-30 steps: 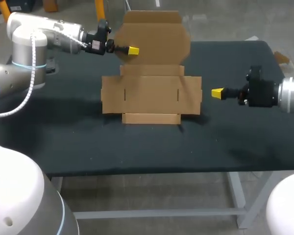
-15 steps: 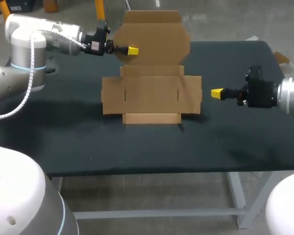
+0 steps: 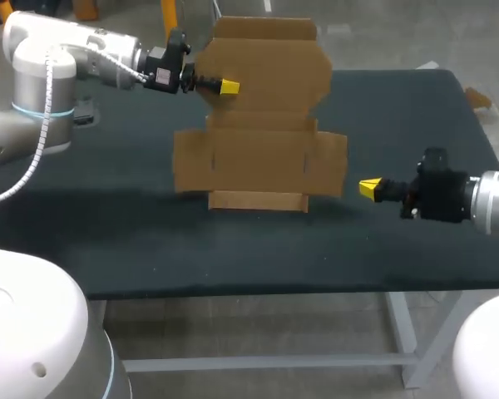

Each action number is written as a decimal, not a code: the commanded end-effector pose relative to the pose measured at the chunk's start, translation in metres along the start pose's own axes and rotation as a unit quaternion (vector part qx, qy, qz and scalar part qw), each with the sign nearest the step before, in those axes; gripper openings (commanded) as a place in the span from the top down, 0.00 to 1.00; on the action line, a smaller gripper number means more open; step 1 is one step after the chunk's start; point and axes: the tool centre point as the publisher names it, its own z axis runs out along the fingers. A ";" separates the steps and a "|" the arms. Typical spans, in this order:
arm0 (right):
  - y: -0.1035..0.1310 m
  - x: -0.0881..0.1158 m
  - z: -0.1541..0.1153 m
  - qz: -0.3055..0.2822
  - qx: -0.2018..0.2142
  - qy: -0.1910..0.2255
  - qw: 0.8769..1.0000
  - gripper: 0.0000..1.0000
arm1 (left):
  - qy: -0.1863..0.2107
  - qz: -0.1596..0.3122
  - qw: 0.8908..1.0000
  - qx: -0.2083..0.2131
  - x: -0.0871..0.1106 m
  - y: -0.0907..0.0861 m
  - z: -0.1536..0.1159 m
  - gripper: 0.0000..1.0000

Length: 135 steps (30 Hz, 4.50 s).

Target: Assemble the packaging by folding the flat box into shape, placing the metal phone stand inside, and closing the box properly

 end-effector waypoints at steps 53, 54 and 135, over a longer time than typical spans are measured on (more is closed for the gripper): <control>-0.053 0.051 0.038 -0.035 0.003 -0.047 0.998 1.00 | 0.001 -0.020 1.000 0.024 0.033 0.000 -0.002 1.00; -0.052 0.052 0.039 -0.036 0.002 -0.049 0.998 1.00 | -0.001 -0.019 1.000 0.025 0.033 0.000 -0.002 1.00; -0.062 0.014 0.240 -0.027 0.008 -0.139 0.990 1.00 | -0.005 0.008 1.000 0.009 0.033 0.019 0.000 1.00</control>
